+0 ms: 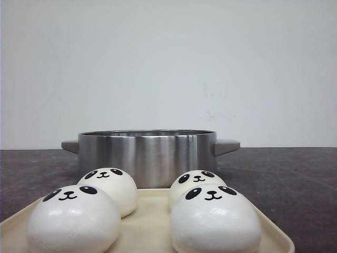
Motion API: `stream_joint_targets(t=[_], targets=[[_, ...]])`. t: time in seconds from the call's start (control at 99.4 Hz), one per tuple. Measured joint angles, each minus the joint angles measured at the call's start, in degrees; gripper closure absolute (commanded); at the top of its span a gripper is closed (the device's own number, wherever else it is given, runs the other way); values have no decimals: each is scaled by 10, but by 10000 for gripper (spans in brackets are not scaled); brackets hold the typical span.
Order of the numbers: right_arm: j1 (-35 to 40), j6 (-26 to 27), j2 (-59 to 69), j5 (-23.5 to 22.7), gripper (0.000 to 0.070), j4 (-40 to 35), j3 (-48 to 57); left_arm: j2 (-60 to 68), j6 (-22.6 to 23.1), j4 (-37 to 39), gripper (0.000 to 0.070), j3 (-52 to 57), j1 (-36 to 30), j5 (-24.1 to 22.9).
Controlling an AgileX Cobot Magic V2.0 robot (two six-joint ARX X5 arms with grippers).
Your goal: Steam buns
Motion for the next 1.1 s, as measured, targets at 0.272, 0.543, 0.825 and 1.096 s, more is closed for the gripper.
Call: stream_joint_targets(t=[0.272, 0.543, 0.825, 1.096], targets=[[0, 0, 0, 0, 689, 0, 0, 0, 0, 0, 687, 0, 0, 0], [0, 0, 0, 0, 689, 0, 0, 0, 0, 0, 688, 0, 0, 0], [0, 14, 0, -4, 689, 3, 0, 0, 0, 0, 687, 0, 0, 0], [0, 167, 0, -79, 690, 65, 0, 0, -23, 0, 688, 0, 0, 18]])
